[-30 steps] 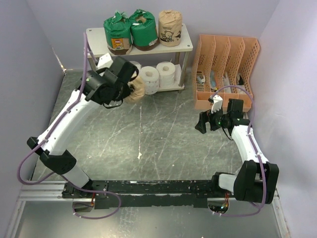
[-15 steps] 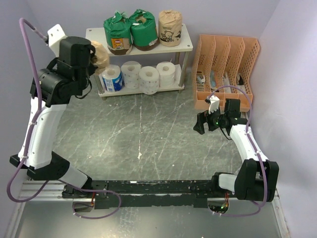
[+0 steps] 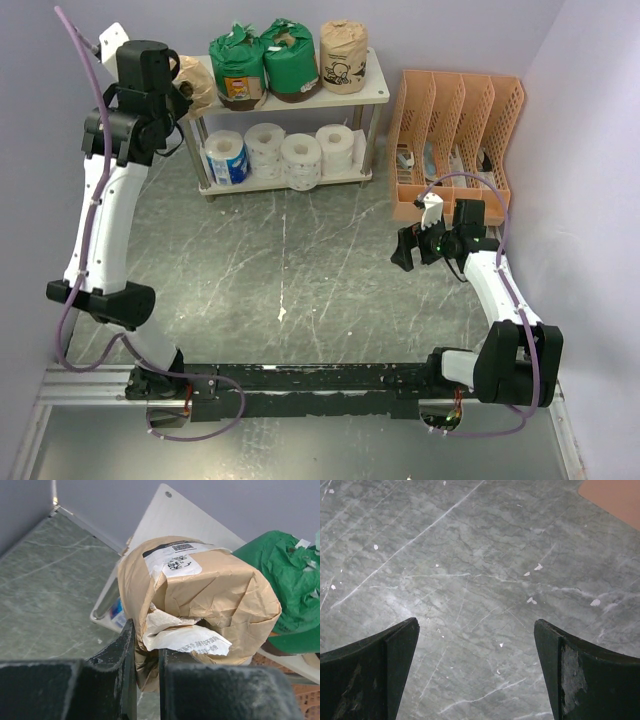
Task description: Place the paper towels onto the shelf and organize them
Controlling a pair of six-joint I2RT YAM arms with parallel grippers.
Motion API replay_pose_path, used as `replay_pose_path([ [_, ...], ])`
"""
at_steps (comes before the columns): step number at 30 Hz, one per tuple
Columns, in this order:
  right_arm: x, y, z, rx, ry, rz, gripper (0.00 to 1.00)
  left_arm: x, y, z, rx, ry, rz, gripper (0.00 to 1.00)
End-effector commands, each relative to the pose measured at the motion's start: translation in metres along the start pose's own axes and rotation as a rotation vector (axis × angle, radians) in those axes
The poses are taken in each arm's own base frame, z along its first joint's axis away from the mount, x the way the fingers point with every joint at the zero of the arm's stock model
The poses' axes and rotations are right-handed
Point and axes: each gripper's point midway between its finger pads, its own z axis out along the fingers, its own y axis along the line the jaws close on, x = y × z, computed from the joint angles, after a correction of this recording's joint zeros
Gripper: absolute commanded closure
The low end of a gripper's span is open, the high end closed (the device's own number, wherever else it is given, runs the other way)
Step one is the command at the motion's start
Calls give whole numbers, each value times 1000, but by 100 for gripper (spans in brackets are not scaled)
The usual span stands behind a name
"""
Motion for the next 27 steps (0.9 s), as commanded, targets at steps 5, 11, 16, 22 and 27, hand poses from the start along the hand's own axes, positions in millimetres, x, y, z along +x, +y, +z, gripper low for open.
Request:
replay_pose_path([
  [5, -9, -3, -1, 15, -15, -27, 1, -21, -33, 39, 161, 14, -219, 93],
  [11, -7, -3, 0, 9, -11, -21, 1, -21, -31, 62, 186, 66, -334, 93],
  [16, -6, -3, 1, 9, -6, -17, 1, -9, -39, 78, 222, 138, -400, 93],
  [22, -7, -3, 0, 11, -9, -21, 1, -13, -42, 78, 235, 124, -413, 85],
  [27, -7, -3, 1, 7, -7, -16, 1, -23, -49, 69, 277, 114, -419, 77],
])
